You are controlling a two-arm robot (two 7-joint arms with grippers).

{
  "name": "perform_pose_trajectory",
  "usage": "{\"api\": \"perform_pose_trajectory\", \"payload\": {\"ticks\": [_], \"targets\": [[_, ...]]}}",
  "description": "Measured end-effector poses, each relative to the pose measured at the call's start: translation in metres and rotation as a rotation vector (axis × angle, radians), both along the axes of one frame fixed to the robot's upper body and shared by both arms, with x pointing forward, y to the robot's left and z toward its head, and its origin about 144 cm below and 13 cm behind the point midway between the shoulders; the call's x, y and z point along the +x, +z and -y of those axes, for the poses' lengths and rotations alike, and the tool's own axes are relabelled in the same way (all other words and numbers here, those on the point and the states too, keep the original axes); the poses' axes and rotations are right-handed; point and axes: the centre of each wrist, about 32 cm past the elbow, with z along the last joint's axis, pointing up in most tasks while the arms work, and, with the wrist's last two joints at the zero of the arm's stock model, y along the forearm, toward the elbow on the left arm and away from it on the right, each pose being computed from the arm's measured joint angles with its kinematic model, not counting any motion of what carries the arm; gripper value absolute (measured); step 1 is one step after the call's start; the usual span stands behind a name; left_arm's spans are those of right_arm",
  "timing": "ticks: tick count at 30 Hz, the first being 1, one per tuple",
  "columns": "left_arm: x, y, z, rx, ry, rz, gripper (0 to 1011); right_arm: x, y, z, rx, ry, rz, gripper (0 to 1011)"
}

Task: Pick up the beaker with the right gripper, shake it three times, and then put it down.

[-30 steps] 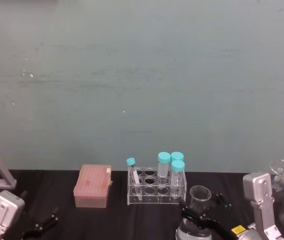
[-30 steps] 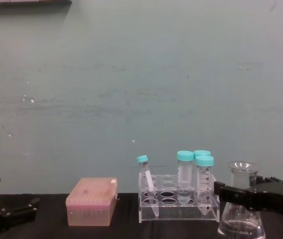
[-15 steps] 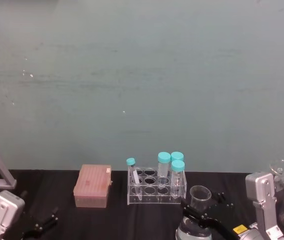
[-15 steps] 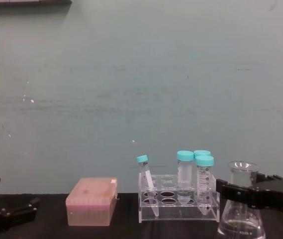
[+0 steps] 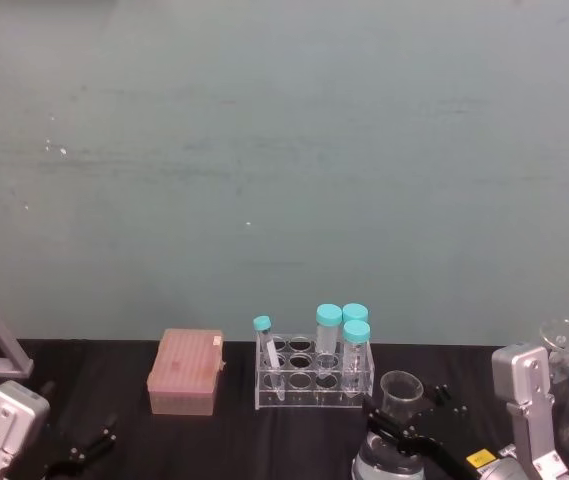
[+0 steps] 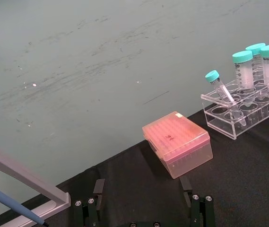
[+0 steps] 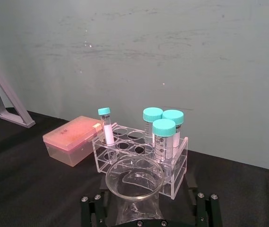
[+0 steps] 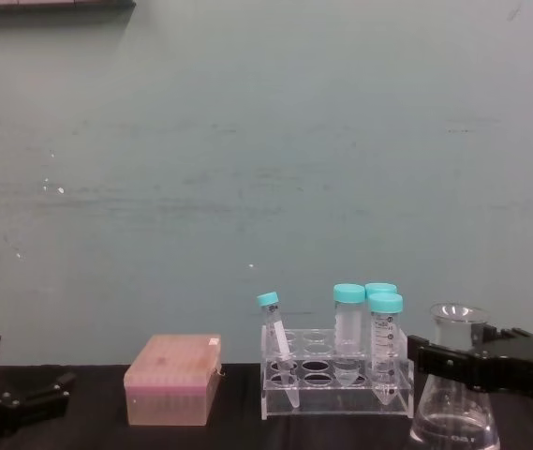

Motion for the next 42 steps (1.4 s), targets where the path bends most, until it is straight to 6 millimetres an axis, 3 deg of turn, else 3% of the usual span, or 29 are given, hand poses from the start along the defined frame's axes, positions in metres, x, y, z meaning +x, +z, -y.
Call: {"api": "perform_pose_trajectory", "payload": {"ticks": [11,16,19,42], "targets": [[0.0,0.0,0.0,0.0,0.0,0.0,1000,0.0002,0.0001,0.0,0.0,0.0,-0.001,721],[0.0,0.0,0.0,0.0,0.0,0.0,1000,0.0002,-0.0001,0.0,0.0,0.0,-0.002,518],[0.0,0.0,0.0,0.0,0.0,0.0,1000,0.0002,-0.0001,0.0001,-0.001,0.0,-0.003,461],[0.0,0.0,0.0,0.0,0.0,0.0,1000,-0.0004,0.0081,0.0034,-0.011,0.0,0.033,456]]}}
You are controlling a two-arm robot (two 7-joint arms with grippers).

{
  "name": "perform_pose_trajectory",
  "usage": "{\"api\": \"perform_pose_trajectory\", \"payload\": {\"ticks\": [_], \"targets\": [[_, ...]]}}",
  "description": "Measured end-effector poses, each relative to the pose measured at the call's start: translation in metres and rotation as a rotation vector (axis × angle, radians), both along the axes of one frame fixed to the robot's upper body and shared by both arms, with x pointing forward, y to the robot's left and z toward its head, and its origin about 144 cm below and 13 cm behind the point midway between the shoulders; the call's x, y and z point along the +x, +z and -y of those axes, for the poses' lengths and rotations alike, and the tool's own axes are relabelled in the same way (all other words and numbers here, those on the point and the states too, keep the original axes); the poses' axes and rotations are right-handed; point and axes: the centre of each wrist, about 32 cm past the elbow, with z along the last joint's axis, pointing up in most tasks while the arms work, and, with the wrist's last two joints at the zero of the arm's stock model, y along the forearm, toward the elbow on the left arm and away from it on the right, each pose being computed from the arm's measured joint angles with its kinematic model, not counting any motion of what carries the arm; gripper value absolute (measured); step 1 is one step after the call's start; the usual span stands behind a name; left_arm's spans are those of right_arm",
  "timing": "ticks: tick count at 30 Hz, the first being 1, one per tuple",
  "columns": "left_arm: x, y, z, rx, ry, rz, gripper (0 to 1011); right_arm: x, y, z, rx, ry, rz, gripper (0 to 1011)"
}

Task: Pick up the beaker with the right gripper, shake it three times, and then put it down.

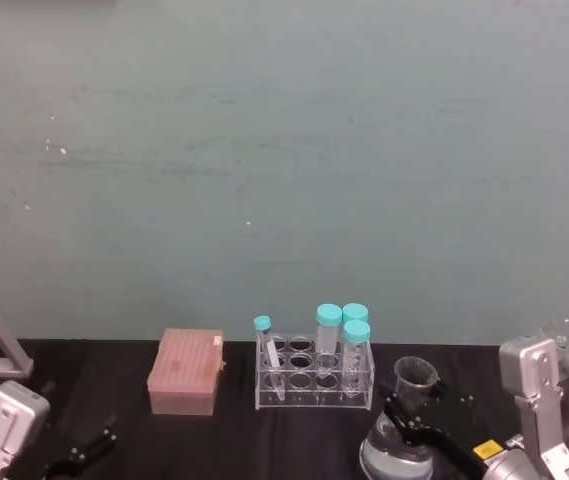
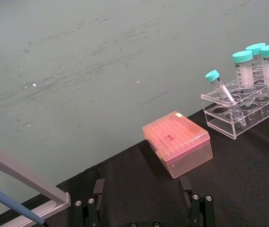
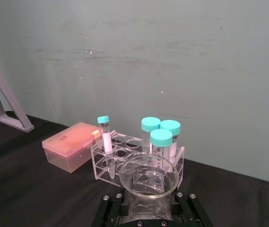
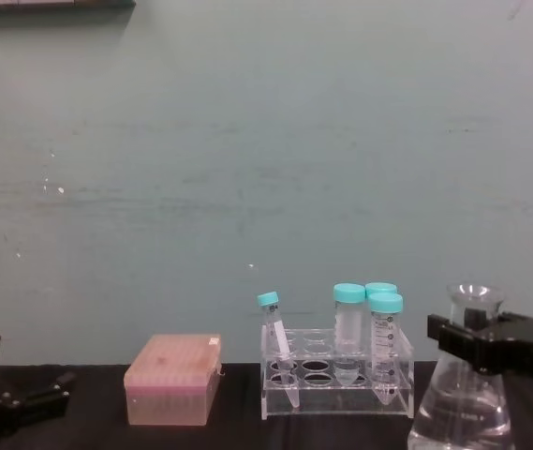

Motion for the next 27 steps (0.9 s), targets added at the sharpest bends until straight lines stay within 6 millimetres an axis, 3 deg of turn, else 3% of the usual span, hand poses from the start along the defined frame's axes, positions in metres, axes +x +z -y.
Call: {"api": "perform_pose_trajectory", "payload": {"ticks": [12,17,27], "targets": [[0.0,0.0,0.0,0.0,0.0,0.0,1000,0.002,0.011,0.003,0.019,0.004,0.021,456],[0.0,0.0,0.0,0.0,0.0,0.0,1000,0.003,0.007,0.003,0.202,0.028,-0.015,456],[0.0,0.0,0.0,0.0,0.0,0.0,1000,-0.001,-0.006,0.002,0.798,0.05,-0.151,456]]}}
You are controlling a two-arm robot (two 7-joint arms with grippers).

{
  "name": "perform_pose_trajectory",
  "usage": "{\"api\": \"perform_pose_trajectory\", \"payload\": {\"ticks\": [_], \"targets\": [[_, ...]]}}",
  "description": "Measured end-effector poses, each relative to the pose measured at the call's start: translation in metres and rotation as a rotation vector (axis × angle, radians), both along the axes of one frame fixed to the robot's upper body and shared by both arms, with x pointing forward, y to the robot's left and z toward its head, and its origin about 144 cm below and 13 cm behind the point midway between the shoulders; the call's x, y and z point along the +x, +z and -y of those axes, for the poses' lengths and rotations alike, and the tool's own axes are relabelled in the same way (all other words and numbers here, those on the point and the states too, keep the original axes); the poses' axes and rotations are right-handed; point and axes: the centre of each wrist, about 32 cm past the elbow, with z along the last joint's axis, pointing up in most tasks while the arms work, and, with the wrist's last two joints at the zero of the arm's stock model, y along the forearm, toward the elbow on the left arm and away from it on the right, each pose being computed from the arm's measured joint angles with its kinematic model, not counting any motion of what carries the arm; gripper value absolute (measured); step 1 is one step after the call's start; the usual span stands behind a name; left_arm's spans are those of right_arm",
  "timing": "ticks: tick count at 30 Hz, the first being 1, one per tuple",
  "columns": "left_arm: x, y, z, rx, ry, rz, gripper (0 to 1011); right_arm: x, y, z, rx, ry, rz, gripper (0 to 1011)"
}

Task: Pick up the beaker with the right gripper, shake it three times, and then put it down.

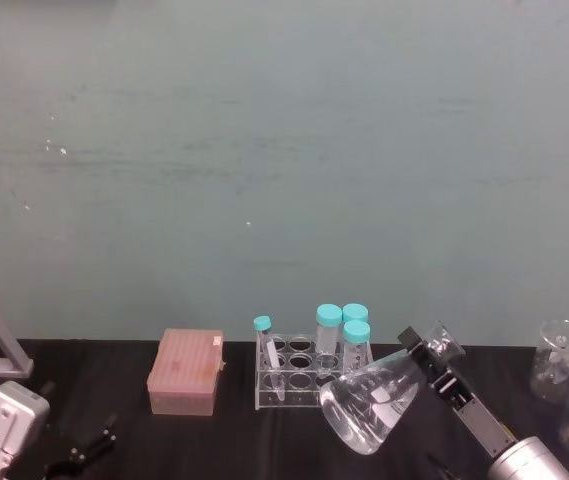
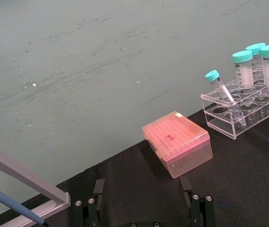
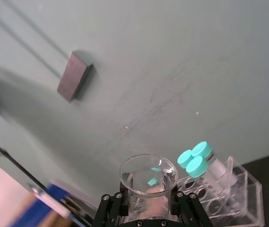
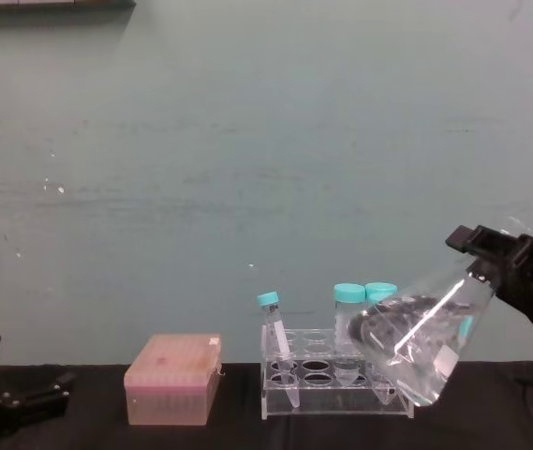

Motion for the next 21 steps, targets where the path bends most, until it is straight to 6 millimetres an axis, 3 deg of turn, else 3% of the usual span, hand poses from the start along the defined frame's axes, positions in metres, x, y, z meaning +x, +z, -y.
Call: {"api": "perform_pose_trajectory", "payload": {"ticks": [5,21], "targets": [[0.0,0.0,0.0,0.0,0.0,0.0,1000,-0.0013,-0.0021,0.0001,0.114,0.007,-0.08,456],[0.0,0.0,0.0,0.0,0.0,0.0,1000,0.0003,-0.0024,0.0007,0.121,0.014,-0.18,456]]}}
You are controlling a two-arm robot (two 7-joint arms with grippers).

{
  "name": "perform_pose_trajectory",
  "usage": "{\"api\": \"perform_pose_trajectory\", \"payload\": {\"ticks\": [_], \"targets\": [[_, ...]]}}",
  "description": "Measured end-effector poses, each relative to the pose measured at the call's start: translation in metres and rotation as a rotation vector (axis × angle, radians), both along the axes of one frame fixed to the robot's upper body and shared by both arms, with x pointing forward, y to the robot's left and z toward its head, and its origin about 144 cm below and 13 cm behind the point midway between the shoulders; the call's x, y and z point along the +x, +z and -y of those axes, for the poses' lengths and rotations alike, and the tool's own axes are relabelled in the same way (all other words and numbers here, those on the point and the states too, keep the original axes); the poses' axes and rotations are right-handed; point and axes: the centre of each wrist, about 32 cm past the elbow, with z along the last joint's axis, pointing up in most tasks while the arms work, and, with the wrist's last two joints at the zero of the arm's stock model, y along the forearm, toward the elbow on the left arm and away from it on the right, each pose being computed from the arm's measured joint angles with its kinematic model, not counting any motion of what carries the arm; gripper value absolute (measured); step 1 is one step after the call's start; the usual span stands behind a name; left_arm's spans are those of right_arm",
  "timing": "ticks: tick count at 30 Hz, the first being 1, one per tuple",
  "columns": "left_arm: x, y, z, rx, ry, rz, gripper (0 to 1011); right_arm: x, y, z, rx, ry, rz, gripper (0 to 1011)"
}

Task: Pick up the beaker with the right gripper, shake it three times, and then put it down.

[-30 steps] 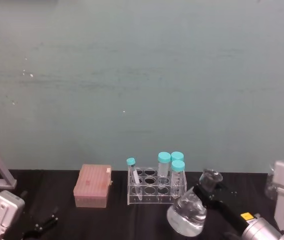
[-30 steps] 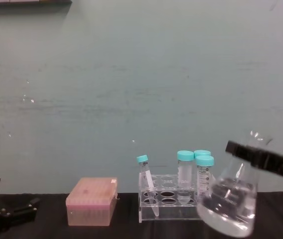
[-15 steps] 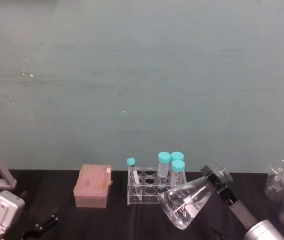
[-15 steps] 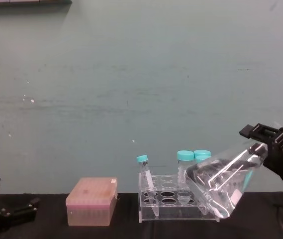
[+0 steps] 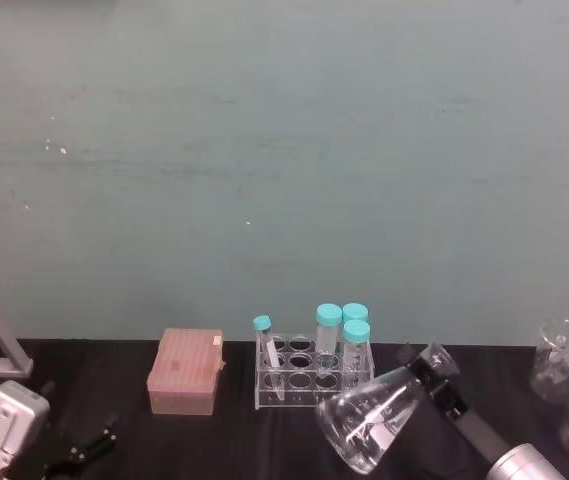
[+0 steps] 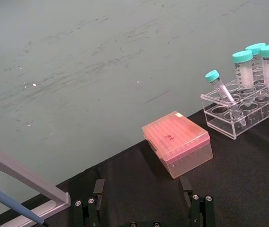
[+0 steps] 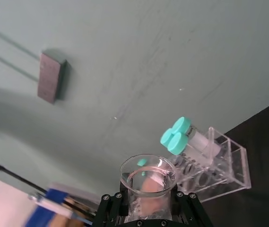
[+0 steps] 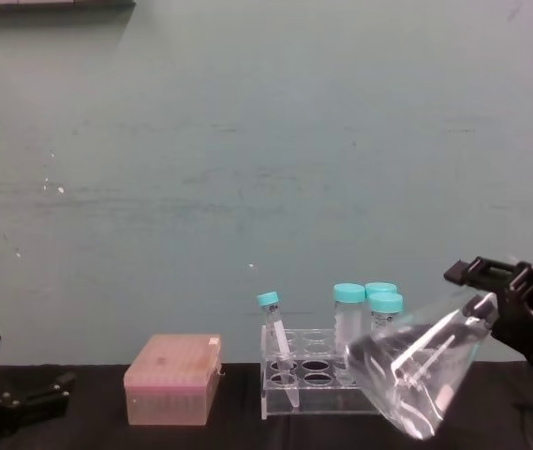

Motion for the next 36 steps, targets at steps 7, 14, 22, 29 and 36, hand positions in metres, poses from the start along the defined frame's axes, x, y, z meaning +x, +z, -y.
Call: {"api": "perform_pose_trajectory", "payload": {"ticks": [7,14,22,29,36], "targets": [[0.0,0.0,0.0,0.0,0.0,0.0,1000,0.009,0.014,0.017,-0.448,-0.005,0.113,456],[0.0,0.0,0.0,0.0,0.0,0.0,1000,0.014,0.034,0.039,-1.021,-0.052,0.321,456],[0.0,0.0,0.0,0.0,0.0,0.0,1000,0.011,0.046,0.048,-1.667,-0.123,0.614,456],[0.0,0.0,0.0,0.0,0.0,0.0,1000,0.008,0.046,0.047,-1.903,-0.132,0.736,456],[0.0,0.0,0.0,0.0,0.0,0.0,1000,0.007,0.047,0.045,-1.869,-0.138,0.743,456]]}}
